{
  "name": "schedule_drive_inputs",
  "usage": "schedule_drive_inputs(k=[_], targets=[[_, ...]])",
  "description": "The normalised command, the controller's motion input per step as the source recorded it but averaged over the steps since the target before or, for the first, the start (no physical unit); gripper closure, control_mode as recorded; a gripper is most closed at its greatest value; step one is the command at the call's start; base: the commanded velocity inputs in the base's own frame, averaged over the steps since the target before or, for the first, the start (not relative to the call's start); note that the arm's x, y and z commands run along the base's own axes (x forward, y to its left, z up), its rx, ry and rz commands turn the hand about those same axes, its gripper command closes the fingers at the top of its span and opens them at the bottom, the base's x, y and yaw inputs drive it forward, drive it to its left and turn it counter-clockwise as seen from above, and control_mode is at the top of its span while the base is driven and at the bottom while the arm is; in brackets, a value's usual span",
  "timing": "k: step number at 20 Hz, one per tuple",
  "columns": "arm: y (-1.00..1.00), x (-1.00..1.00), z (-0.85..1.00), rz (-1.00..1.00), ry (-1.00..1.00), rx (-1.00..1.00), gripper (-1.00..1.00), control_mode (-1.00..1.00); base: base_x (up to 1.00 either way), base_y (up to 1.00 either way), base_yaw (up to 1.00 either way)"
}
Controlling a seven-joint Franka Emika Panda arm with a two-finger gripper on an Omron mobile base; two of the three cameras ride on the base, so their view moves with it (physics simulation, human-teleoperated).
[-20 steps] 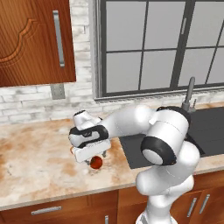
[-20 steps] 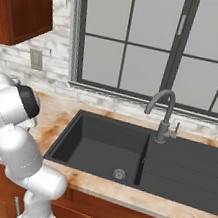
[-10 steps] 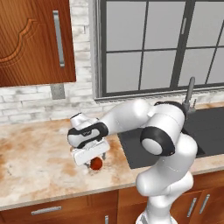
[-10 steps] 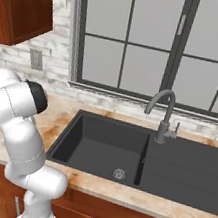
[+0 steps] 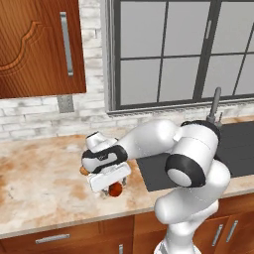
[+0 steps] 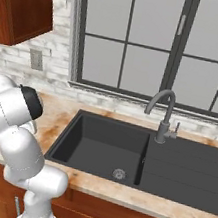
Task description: Pick up all produce items and place them in the sink. Turn on the sink faucet to wash them. Then turn the sink off and put them in the tray.
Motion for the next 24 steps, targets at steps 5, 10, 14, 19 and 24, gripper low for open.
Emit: schedule_drive_inputs(k=[5,10,14,19,24], targets=[[-0.02,-0.31,-0.17,-0.01,-0.02,0.00,1.00,-1.00,0.00,0.00,0.00],[-0.35,-0.08,0.08,0.00,-0.11,0.01,1.00,-1.00,0.00,0.00,0.00],[-0.68,-0.01,0.30,0.00,-0.19,0.03,1.00,-1.00,0.00,0.00,0.00],[-0.70,0.06,0.43,0.00,-0.18,0.05,1.00,-1.00,0.00,0.00,0.00],[-0.74,0.24,0.29,0.00,-0.11,0.06,1.00,-1.00,0.00,0.00,0.00]])
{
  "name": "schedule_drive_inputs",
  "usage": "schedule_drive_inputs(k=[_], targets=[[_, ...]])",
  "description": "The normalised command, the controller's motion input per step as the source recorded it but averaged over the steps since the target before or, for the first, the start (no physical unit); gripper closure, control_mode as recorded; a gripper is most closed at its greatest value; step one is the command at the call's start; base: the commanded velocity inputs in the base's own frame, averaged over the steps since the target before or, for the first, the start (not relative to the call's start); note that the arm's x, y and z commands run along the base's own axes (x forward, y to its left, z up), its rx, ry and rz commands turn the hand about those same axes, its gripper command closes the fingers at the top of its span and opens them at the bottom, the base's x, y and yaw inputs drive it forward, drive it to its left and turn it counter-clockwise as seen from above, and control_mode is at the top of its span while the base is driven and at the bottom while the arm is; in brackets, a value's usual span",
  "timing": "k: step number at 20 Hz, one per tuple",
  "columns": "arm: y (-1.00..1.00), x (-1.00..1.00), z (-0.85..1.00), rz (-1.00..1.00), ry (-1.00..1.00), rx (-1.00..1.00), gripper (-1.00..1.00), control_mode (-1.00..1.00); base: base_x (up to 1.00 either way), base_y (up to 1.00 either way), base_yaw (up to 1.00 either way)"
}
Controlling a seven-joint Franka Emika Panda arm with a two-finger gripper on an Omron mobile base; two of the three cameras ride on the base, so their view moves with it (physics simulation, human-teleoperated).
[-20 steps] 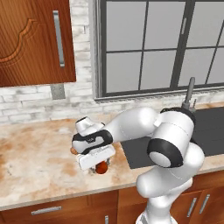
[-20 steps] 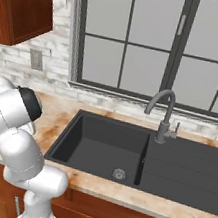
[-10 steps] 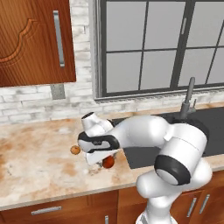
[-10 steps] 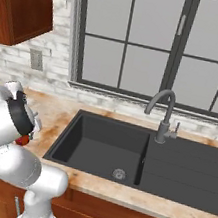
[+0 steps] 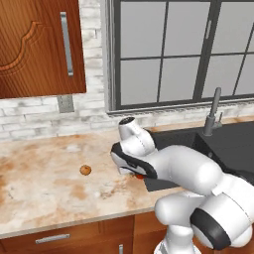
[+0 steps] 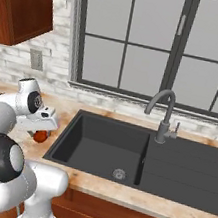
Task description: Pick up all produce items and place them in the sink. Turn on the sink faucet to wash them. Then turn the sink off and put them in the tray.
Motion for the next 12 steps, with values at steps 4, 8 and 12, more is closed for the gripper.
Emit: schedule_drive_inputs(k=[4,8,12], targets=[[-0.69,0.40,0.22,-0.01,-0.03,0.07,1.00,-1.00,0.00,0.00,0.00],[-0.60,0.59,0.17,0.00,0.00,0.09,1.00,-1.00,0.00,0.00,0.00],[-0.54,0.72,0.03,0.00,0.00,0.10,1.00,-1.00,0.00,0.00,0.00]])
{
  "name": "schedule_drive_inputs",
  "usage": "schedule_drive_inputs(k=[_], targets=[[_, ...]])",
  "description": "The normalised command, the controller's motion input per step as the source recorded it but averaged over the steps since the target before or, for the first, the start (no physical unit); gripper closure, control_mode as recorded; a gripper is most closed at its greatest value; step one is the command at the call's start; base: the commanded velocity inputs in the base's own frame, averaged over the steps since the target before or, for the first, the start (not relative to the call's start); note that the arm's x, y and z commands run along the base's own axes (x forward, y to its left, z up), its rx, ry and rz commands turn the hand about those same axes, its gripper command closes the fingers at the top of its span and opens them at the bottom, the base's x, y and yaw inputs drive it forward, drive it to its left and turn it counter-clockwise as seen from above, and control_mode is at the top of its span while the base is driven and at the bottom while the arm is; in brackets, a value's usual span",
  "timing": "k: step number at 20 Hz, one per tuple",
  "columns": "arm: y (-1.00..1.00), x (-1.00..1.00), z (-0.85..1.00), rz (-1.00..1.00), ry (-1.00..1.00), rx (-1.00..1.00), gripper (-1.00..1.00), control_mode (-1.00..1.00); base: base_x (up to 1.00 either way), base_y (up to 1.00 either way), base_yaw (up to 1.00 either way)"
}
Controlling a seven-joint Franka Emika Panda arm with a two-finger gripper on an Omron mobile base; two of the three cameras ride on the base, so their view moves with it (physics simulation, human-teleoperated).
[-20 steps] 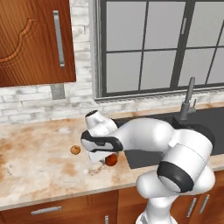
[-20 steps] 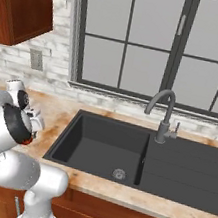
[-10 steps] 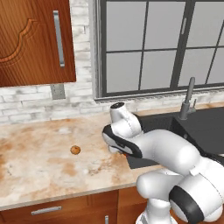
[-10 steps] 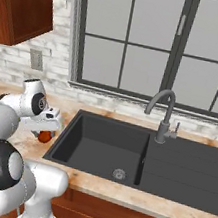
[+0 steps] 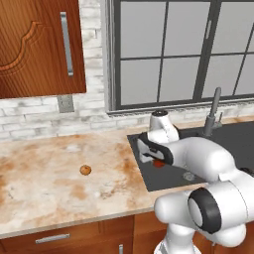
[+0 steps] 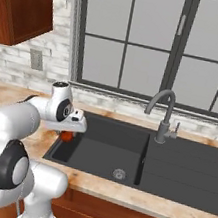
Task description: Pick up all produce items and place them in the sink. Turn on the sink faucet to wash them. Then turn the sink off and put them in the tray.
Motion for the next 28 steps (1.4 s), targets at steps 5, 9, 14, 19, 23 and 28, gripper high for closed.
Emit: schedule_drive_inputs(k=[5,9,14,19,23,28], targets=[[-0.47,0.72,-0.04,0.02,0.00,0.11,1.00,-1.00,0.00,0.00,0.00],[-0.41,0.60,-0.26,0.03,0.00,0.11,1.00,-1.00,0.00,0.00,0.00],[-0.35,0.43,-0.49,0.02,0.00,0.08,1.00,-1.00,0.00,0.00,0.00],[-0.25,0.37,-0.61,0.00,0.00,0.02,1.00,-1.00,0.00,0.00,0.00],[-0.13,0.37,-0.55,0.00,0.01,0.00,1.00,-1.00,0.00,0.00,0.00],[-0.01,0.30,-0.52,0.00,0.00,0.00,1.00,-1.00,0.00,0.00,0.00]])
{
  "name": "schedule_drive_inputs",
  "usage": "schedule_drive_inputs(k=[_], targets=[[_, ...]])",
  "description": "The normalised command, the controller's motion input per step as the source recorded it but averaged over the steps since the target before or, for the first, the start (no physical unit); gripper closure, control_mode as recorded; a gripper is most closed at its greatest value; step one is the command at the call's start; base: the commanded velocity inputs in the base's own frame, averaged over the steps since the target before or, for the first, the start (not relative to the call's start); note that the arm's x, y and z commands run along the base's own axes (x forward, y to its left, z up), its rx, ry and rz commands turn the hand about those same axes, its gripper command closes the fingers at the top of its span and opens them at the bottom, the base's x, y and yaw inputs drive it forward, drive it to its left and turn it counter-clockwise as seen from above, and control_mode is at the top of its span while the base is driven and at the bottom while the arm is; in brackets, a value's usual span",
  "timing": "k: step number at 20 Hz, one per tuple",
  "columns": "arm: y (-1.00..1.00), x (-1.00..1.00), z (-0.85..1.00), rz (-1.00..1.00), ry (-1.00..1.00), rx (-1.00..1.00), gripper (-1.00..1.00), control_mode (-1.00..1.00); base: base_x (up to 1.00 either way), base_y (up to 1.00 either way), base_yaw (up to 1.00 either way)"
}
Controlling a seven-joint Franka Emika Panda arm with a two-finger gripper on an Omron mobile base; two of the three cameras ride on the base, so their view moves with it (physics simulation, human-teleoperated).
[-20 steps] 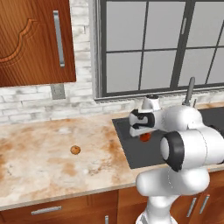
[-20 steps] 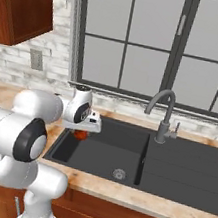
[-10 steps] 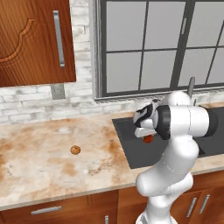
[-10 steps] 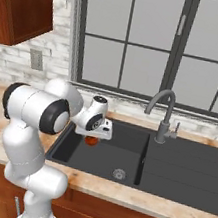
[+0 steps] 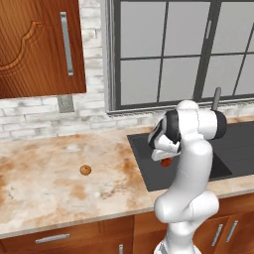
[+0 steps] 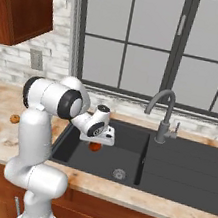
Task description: Pick up all produce items and place them in the sink. Turn on the sink faucet to wash them. Then turn the sink off and put them in the tray.
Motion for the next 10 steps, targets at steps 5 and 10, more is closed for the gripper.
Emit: schedule_drive_inputs(k=[5,10], targets=[[-0.06,0.02,-0.57,0.00,0.00,0.00,1.00,-1.00,0.00,0.00,0.00],[-0.02,0.04,-0.53,0.00,0.00,0.00,1.00,-1.00,0.00,0.00,0.00]])
